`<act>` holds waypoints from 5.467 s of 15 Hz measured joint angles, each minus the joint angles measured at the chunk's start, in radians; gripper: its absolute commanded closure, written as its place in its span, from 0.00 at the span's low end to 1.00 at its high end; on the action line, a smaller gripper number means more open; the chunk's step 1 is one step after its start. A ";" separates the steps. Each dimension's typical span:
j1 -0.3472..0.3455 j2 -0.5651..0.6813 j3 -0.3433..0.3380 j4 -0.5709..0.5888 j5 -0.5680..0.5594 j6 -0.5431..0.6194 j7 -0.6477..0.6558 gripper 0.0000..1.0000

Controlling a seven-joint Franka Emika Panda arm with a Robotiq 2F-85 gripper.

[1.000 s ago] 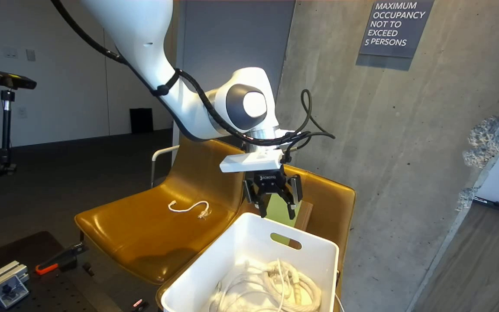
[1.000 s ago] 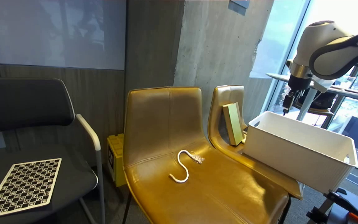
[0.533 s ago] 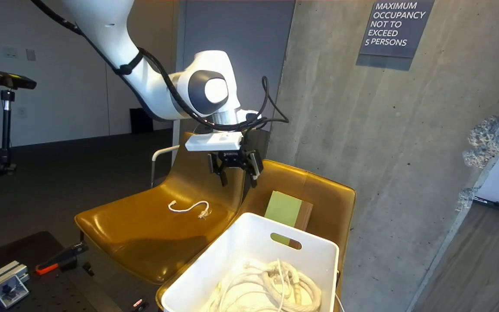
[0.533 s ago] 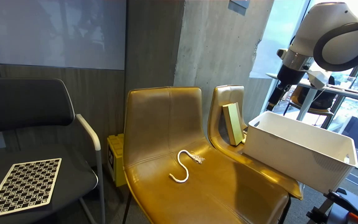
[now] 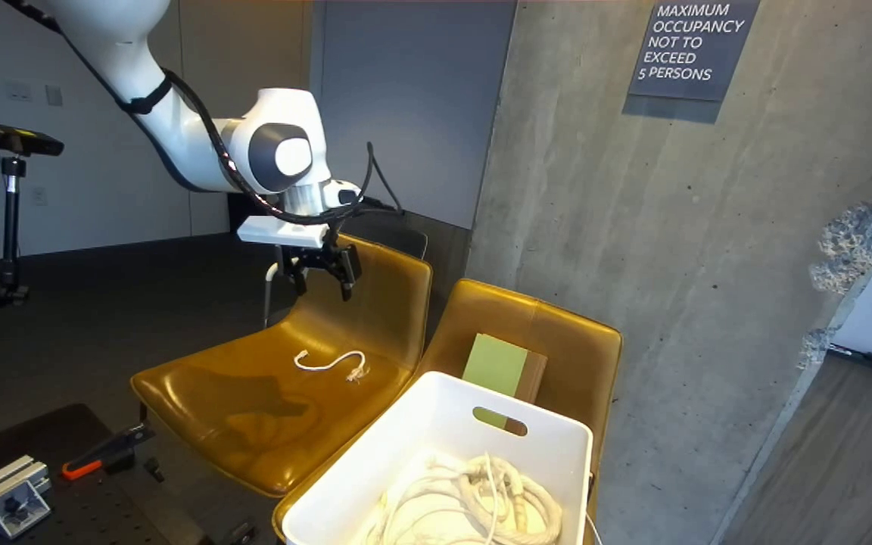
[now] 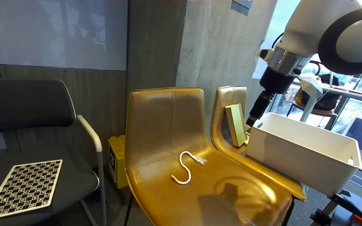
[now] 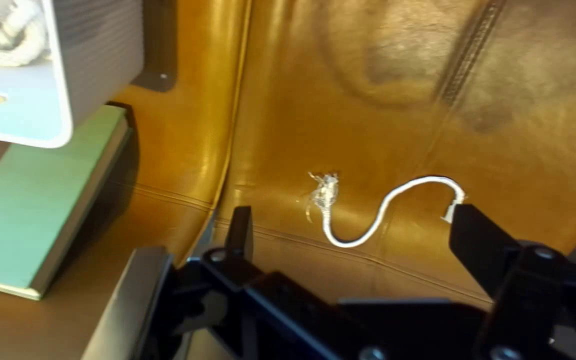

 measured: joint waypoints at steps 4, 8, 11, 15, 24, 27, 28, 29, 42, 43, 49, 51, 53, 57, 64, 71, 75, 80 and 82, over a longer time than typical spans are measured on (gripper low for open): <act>0.085 0.076 0.025 -0.002 -0.001 0.063 0.097 0.00; 0.140 0.216 0.022 0.089 -0.002 0.114 0.185 0.00; 0.174 0.337 0.006 0.213 -0.001 0.116 0.235 0.00; 0.235 0.495 -0.043 0.381 -0.002 0.117 0.268 0.00; 0.268 0.784 -0.171 0.695 -0.003 0.112 0.267 0.00; 0.258 0.851 -0.200 0.759 -0.003 0.104 0.267 0.00; 0.255 0.871 -0.205 0.774 -0.003 0.102 0.267 0.00; 0.254 0.888 -0.209 0.787 -0.003 0.100 0.267 0.00; 0.251 0.959 -0.212 0.891 -0.003 0.032 0.268 0.52; 0.250 0.958 -0.213 0.894 -0.003 0.026 0.268 0.59; 0.247 0.950 -0.228 0.881 -0.003 0.013 0.268 1.00; 0.247 0.933 -0.228 0.855 -0.003 0.014 0.268 1.00; 0.247 0.905 -0.228 0.816 -0.004 0.014 0.268 1.00; 0.248 0.798 -0.235 0.704 -0.011 0.015 0.265 1.00; 0.216 0.498 -0.289 0.507 -0.080 0.011 0.246 1.00; 0.128 0.228 -0.403 0.396 -0.341 -0.157 0.229 1.00; 0.021 0.115 -0.411 0.342 -0.458 -0.238 0.188 1.00; -0.102 0.060 -0.387 0.242 -0.482 -0.288 0.091 1.00; -0.139 0.044 -0.368 0.190 -0.473 -0.310 0.041 1.00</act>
